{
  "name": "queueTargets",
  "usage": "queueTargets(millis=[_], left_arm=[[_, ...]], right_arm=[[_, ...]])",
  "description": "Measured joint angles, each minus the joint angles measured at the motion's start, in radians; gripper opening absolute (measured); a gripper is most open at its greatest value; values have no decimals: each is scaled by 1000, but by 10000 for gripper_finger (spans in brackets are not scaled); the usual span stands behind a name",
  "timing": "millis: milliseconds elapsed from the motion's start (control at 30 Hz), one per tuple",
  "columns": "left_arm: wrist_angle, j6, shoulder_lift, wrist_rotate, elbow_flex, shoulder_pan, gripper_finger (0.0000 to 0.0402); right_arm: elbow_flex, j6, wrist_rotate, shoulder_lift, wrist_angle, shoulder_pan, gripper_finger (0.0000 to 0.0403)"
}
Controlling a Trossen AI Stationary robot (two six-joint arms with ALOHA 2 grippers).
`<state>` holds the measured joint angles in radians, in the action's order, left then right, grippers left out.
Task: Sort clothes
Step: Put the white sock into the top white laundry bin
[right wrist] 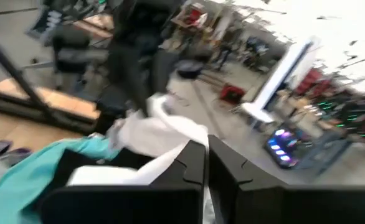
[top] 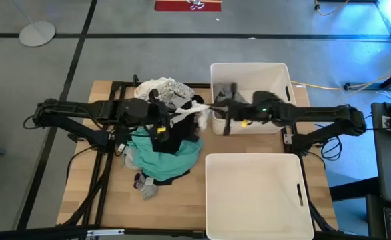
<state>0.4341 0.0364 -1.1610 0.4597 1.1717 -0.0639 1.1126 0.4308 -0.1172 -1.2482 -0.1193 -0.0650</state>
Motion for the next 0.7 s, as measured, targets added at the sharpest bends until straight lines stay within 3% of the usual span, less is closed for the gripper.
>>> queueTargets(millis=[300,700], left_arm=[[53,-59,0,0,1,0,21],[87,-63,0,1,0,0,21]], right_arm=[[-1,87,-99,181,46,0,8],[1,271,-469,273,170,-2,6]])
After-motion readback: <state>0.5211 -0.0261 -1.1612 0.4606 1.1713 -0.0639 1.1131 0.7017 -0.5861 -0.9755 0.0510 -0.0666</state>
